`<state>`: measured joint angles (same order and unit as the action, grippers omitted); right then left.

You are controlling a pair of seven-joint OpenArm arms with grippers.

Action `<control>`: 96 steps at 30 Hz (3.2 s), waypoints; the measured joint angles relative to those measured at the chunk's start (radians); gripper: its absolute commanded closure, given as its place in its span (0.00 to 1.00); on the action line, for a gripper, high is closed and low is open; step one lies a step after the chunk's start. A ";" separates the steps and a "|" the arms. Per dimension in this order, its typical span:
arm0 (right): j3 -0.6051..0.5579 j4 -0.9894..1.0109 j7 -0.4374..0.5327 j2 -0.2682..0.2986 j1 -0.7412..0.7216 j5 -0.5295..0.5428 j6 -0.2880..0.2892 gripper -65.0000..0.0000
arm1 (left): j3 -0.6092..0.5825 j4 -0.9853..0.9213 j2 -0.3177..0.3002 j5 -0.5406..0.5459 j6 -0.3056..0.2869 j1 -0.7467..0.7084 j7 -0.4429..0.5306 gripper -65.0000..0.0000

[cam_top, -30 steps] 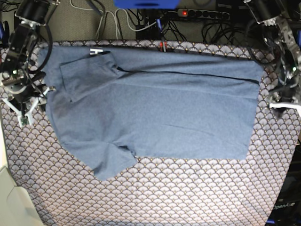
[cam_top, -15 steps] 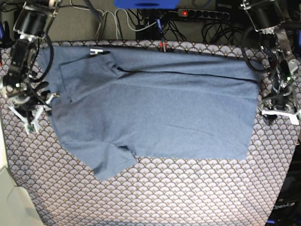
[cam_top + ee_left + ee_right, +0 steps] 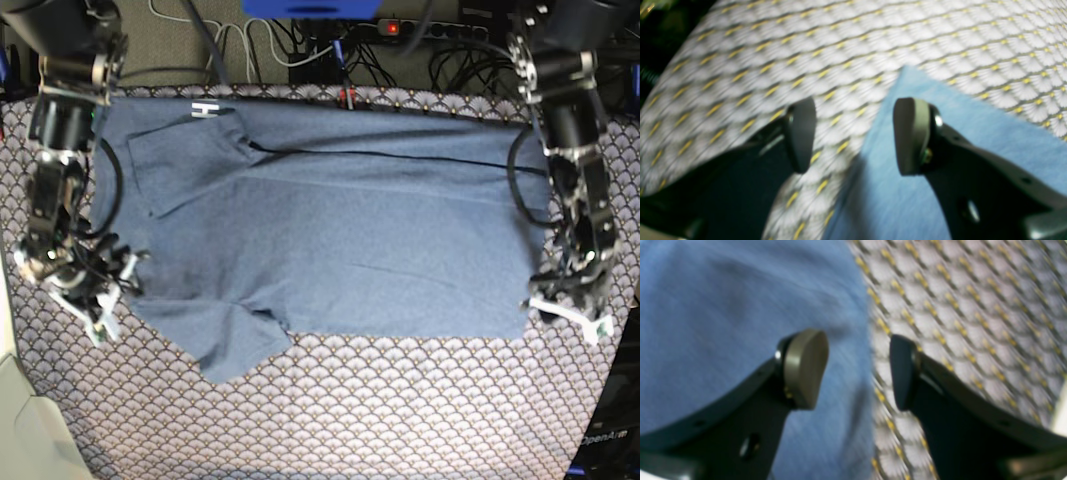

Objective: Fold the T-shirt properly
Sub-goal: 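Grasp the shirt's side edges near the hem with both grippers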

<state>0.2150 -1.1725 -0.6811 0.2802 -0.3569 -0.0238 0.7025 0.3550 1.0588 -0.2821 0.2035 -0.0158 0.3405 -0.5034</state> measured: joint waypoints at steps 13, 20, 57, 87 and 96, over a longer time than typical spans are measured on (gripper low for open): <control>-0.105 0.377 0.156 0.014 -0.216 -0.013 -0.003 0.47 | -0.262 -0.568 -0.048 0.002 0.005 0.209 0.467 0.44; -0.104 0.397 0.215 0.036 -0.218 -0.020 -0.022 0.47 | -0.270 -0.570 -0.042 0.002 0.008 0.209 0.476 0.44; -0.102 0.532 0.318 0.029 -0.210 -0.017 -0.064 0.92 | -0.270 -0.580 -0.003 0.003 0.009 0.206 0.535 0.44; -0.102 0.528 0.327 0.027 -0.196 -0.013 -0.064 0.97 | -0.272 -0.780 0.034 0.002 0.012 0.267 0.665 0.44; -0.102 0.528 0.327 0.027 -0.196 -0.013 -0.064 0.98 | -0.272 -0.780 0.047 0.002 0.012 0.265 0.666 0.53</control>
<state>0.1127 -0.6441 -0.3542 0.3073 -0.5526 -0.0368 0.6380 0.0830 0.2790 -0.2348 0.2054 -0.0040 0.6056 0.1623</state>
